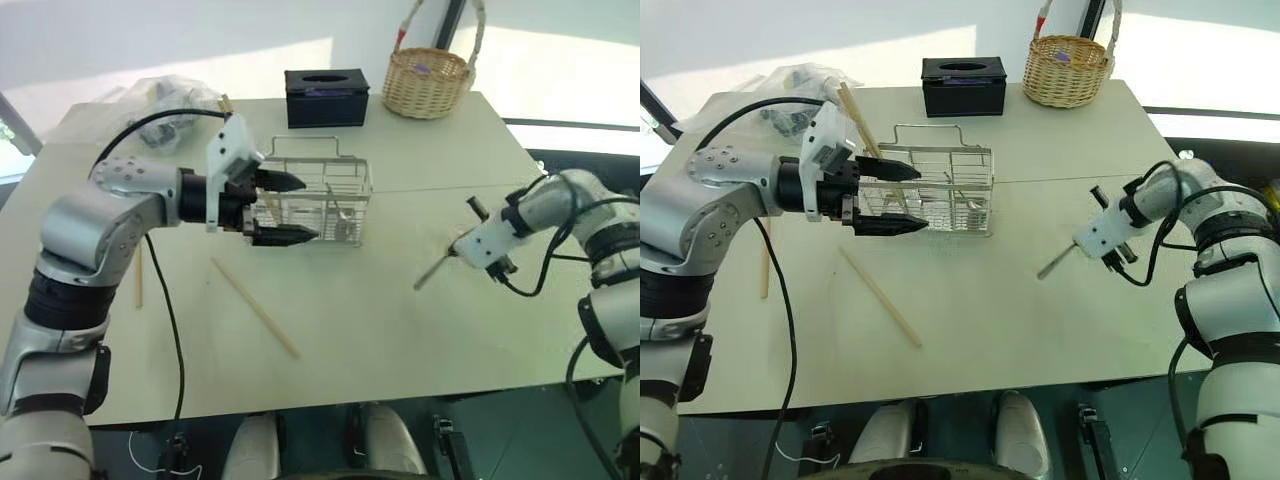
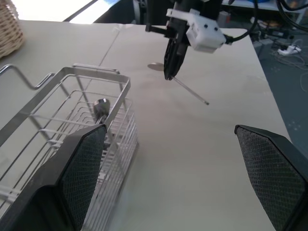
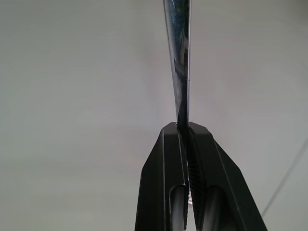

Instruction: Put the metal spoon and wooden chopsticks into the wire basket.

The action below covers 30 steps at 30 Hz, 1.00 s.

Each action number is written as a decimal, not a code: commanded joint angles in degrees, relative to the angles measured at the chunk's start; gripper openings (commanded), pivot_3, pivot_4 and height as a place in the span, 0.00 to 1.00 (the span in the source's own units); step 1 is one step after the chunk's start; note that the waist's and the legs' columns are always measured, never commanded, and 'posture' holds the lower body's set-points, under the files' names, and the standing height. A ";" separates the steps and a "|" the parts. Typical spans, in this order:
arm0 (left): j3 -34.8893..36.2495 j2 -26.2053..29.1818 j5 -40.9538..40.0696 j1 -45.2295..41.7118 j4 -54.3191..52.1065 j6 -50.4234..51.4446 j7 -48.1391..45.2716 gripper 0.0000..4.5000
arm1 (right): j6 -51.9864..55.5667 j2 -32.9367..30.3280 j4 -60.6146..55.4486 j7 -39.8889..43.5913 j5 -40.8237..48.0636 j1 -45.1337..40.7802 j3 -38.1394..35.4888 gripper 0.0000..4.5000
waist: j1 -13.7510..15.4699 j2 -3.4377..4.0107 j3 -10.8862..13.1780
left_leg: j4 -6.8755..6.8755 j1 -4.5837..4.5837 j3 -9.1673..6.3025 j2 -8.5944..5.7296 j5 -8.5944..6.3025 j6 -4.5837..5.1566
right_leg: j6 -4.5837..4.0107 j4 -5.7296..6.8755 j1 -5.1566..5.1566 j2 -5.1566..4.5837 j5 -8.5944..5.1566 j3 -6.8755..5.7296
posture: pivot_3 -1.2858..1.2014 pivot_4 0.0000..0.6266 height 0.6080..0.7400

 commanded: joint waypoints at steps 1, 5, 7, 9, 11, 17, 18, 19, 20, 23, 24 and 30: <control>4.29 0.80 -0.41 0.02 -0.27 -0.66 1.35 1.00 | 27.57 -3.37 -22.49 8.45 20.26 6.53 -9.59 0.01 | 0.44 0.05 0.02 | 0.03 -0.03 -0.06 0.00 -0.01 0.01 | 0.03 0.01 0.06 0.00 0.03 -0.03 | 0.52 0.24 0.79; 5.97 0.79 -0.32 0.19 0.82 -0.81 2.04 1.00 | 51.17 -5.03 -37.77 1.57 29.71 10.87 -17.32 0.01 | 1.36 0.09 0.05 | 0.22 -0.10 -0.05 -0.05 -0.16 0.27 | 0.03 -0.03 0.03 -0.06 0.03 -0.06 | 0.52 0.24 0.79; 6.34 0.55 0.02 0.11 1.35 -1.21 2.50 1.00 | 59.14 -4.14 -41.47 -3.60 32.92 10.50 -20.89 0.01 | 1.42 0.09 0.04 | 0.26 -0.10 -0.04 -0.06 -0.20 0.33 | 0.01 -0.05 0.04 -0.06 0.02 -0.06 | 0.52 0.24 0.79; 6.53 0.24 0.23 -0.06 1.80 -1.50 2.98 1.00 | 65.80 -2.20 -44.41 -9.69 35.90 9.40 -24.08 0.01 | 1.42 0.06 0.02 | 0.28 -0.10 -0.06 -0.04 -0.20 0.34 | -0.01 -0.04 0.04 -0.05 0.01 -0.06 | 0.52 0.24 0.79; 6.56 -0.09 0.20 -0.33 2.17 -1.61 3.42 1.00 | 72.23 0.96 -47.75 -16.41 39.48 8.08 -27.11 0.01 | 1.35 0.07 0.02 | 0.28 -0.10 -0.05 -0.04 -0.20 0.33 | 0.00 -0.04 0.02 -0.05 0.01 -0.06 | 0.52 0.24 0.79; 5.95 -0.74 0.62 -1.67 3.15 -2.02 3.66 1.00 | 78.68 12.46 -56.33 -30.18 41.27 7.46 -26.41 0.01 | 1.30 0.05 0.01 | 0.12 -0.13 -0.02 -0.04 -0.20 0.34 | 0.02 0.01 -0.10 -0.02 0.03 -0.06 | 0.52 0.24 0.79; 5.88 -0.76 0.66 -1.87 3.29 -2.08 3.67 1.00 | 78.77 13.44 -56.90 -30.96 40.97 7.60 -26.04 0.01 | 1.31 0.05 0.02 | 0.11 -0.13 -0.02 -0.04 -0.20 0.34 | 0.02 0.01 -0.10 -0.02 0.03 -0.06 | 0.52 0.24 0.79; 5.88 -0.74 0.69 -2.05 3.39 -2.11 3.70 1.00 | 78.93 14.83 -56.85 -32.09 40.64 7.47 -25.69 0.01 | 1.32 0.05 0.02 | 0.11 -0.16 -0.02 -0.05 -0.20 0.34 | 0.03 0.01 -0.12 -0.03 0.03 -0.06 | 0.52 0.24 0.79; 5.88 -0.72 0.76 -2.18 3.47 -2.16 3.72 1.00 | 78.67 16.27 -56.53 -33.18 40.01 7.39 -25.10 0.01 | 1.37 0.05 0.02 | 0.11 -0.17 -0.02 -0.05 -0.20 0.34 | 0.03 0.00 -0.13 -0.03 0.03 -0.06 | 0.52 0.24 0.79; 6.02 -0.53 0.74 -2.35 3.19 -1.94 3.80 1.00 | 77.11 18.98 -55.67 -34.94 37.94 8.19 -23.20 0.01 | 1.53 0.04 0.01 | 0.14 -0.20 -0.03 -0.10 -0.20 0.35 | 0.03 0.00 -0.10 -0.04 0.04 -0.06 | 0.52 0.24 0.79; 6.17 -0.41 0.65 -2.41 3.05 -1.75 3.80 1.00 | 76.28 19.48 -55.26 -35.13 37.06 8.66 -22.53 0.01 | 1.49 0.03 0.00 | 0.14 -0.21 -0.05 -0.12 -0.20 0.35 | 0.04 0.00 -0.09 -0.04 0.04 -0.05 | 0.52 0.24 0.79; 7.35 0.90 -0.34 -2.17 1.41 -0.53 3.85 1.00 | 71.31 21.18 -50.51 -36.82 31.48 10.74 -19.73 0.01 | 1.26 0.02 0.00 | 0.13 -0.20 -0.06 -0.12 -0.22 0.39 | 0.05 0.00 -0.10 -0.04 0.04 -0.04 | 0.52 0.24 0.79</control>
